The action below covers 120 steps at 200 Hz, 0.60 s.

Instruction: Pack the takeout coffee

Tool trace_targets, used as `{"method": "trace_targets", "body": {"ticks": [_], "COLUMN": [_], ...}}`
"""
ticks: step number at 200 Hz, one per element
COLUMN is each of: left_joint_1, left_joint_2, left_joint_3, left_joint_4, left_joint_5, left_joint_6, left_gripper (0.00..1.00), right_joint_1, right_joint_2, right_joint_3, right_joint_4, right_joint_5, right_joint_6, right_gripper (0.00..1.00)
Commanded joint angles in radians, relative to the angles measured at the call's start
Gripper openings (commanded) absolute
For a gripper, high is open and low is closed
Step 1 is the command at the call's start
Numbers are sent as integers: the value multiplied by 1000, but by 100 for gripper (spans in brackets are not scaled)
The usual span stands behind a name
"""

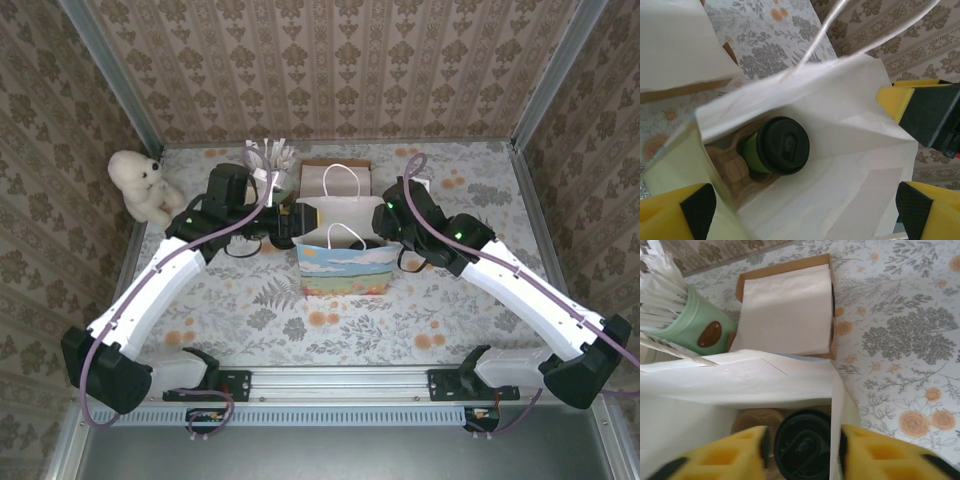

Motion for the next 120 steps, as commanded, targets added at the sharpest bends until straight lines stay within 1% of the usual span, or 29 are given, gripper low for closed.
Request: {"method": "trace_targets", "body": {"ticks": [1, 6, 15, 19, 35, 57, 64, 81, 88, 105, 120], "left_joint_1": [30, 42, 50, 88, 130, 138, 141, 151, 166, 218, 264], "left_joint_2": [-54, -73, -110, -128, -196, -247, -247, -210, -184, -95, -25], "left_joint_3": [53, 52, 45, 41, 20, 17, 19, 27, 38, 86, 110], "left_joint_4": [-84, -94, -97, -90, -36, 19, 29, 57, 59, 39, 52], "left_joint_5": [-49, -67, -131, -155, -227, -433, -498, -621, -635, -604, -530], "left_joint_6": [81, 90, 92, 89, 80, 76, 71, 46, 30, -34, -86], "left_gripper": [97, 98, 100, 100, 100, 100, 100, 100, 100, 100, 99], "right_joint_1": [0, 0, 0, 0, -2, -2, -2, -6, -8, -9, -11], "right_joint_2": [-66, -83, -116, -131, -186, -232, -240, -240, -235, -219, -205], "right_joint_3": [-14, -31, -68, -84, -138, -176, -190, -244, -265, -272, -284], "right_joint_4": [71, 98, 159, 192, 316, 428, 458, 560, 606, 629, 636], "right_joint_5": [31, 31, 39, 44, 57, 66, 80, 132, 144, 173, 216], "right_joint_6": [-81, -109, -150, -164, -204, -272, -296, -339, -353, -347, -318], "right_gripper": [57, 60, 67, 69, 77, 84, 89, 92, 99, 100, 100]}}
